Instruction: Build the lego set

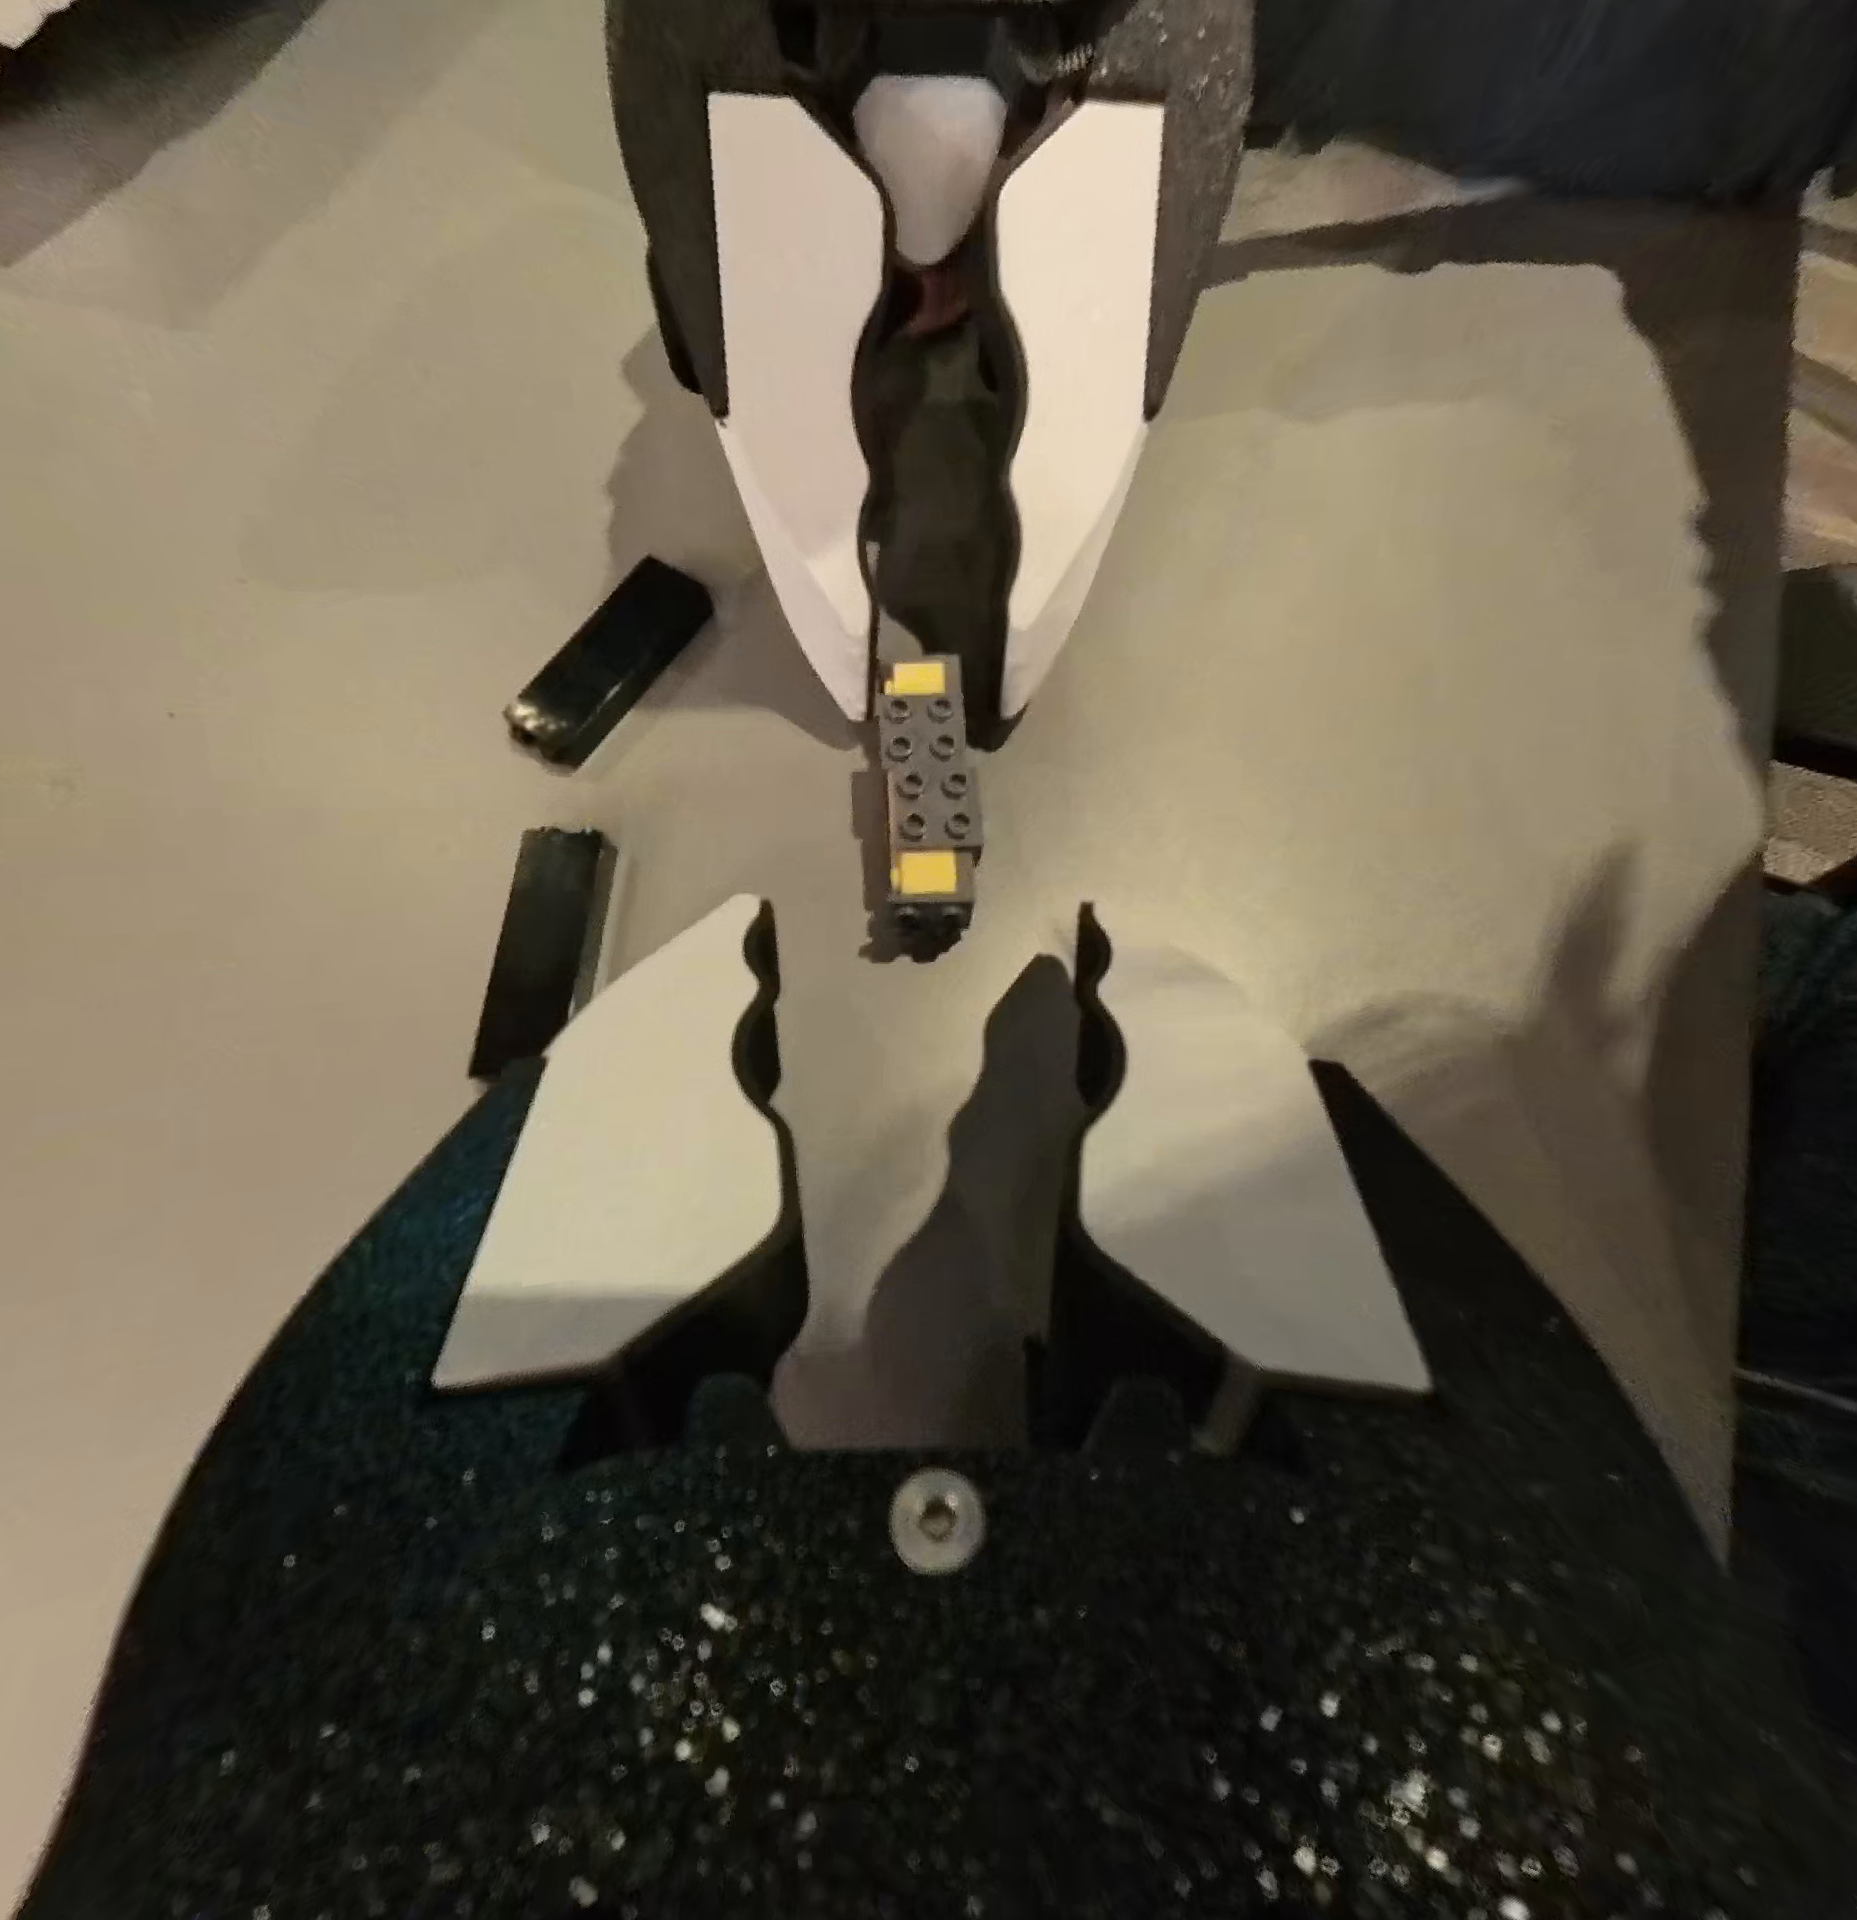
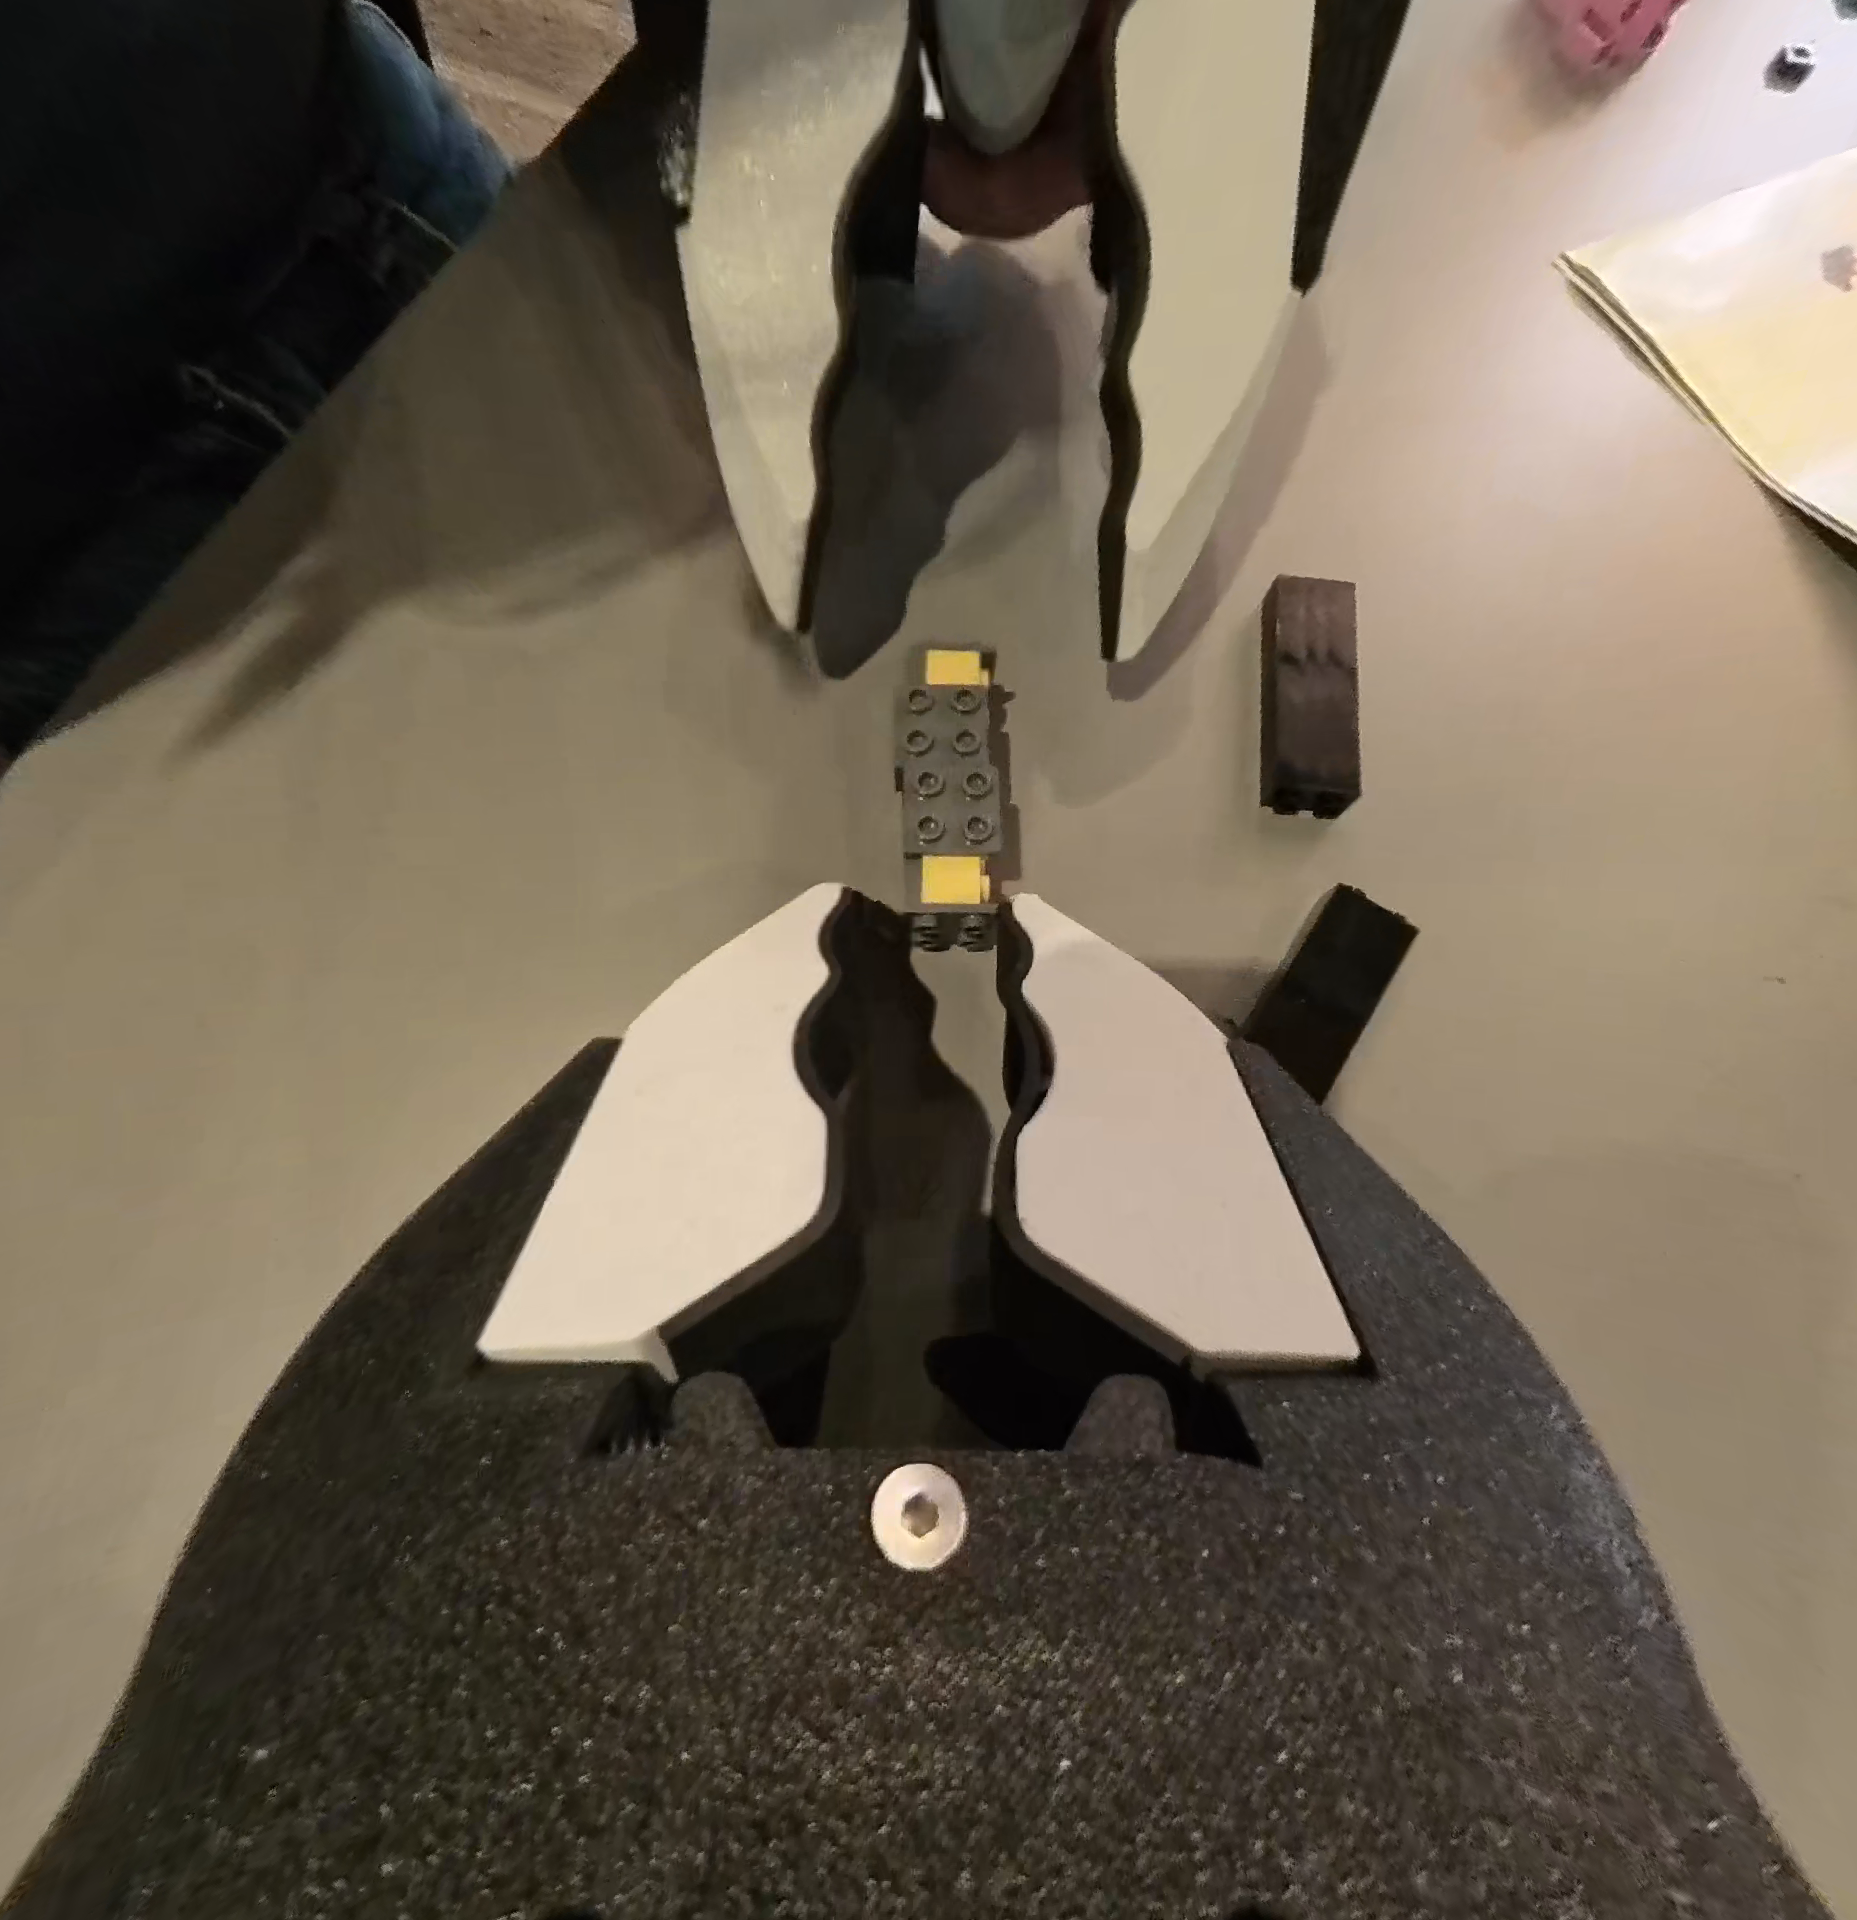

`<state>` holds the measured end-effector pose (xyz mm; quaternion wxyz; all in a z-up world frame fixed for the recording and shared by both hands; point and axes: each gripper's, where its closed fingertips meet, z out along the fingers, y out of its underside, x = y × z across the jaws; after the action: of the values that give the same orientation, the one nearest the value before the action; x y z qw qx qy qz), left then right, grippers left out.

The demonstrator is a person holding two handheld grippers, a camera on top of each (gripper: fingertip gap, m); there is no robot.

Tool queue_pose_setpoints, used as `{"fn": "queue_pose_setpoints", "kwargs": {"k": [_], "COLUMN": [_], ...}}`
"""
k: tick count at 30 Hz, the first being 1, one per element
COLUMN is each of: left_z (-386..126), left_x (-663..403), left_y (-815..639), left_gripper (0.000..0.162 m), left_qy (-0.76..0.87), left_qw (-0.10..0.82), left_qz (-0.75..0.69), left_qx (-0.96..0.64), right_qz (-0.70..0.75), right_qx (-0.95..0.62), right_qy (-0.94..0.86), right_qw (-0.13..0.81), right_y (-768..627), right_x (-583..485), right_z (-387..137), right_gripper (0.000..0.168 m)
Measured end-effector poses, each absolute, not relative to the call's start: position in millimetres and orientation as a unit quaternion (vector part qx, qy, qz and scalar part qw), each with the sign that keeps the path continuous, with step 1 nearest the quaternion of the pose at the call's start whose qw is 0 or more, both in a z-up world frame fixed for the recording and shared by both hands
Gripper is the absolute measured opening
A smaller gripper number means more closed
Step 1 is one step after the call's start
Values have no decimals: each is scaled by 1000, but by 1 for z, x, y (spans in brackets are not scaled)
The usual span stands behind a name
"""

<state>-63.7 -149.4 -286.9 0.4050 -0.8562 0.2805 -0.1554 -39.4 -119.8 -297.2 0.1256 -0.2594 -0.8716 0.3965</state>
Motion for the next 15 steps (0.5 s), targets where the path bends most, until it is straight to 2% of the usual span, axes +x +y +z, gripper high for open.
{"fn": "queue_pose_setpoints", "kwargs": {"k": [6,15], "left_z": [-285,-291], "left_x": [-53,-48], "left_y": [-140,-134], "left_gripper": [45,30], "left_qy": [305,344], "left_qw": [415,391], "left_qz": [-155,-135], "left_qx": [-843,-843], "right_qz": [394,393], "right_qx": [-275,-277], "right_qy": [-866,-865], "right_qw": [140,140], "right_y": [-120,-122], "right_x": [-40,-39], "right_z": [-296,-296], "right_gripper": [17,17]}}
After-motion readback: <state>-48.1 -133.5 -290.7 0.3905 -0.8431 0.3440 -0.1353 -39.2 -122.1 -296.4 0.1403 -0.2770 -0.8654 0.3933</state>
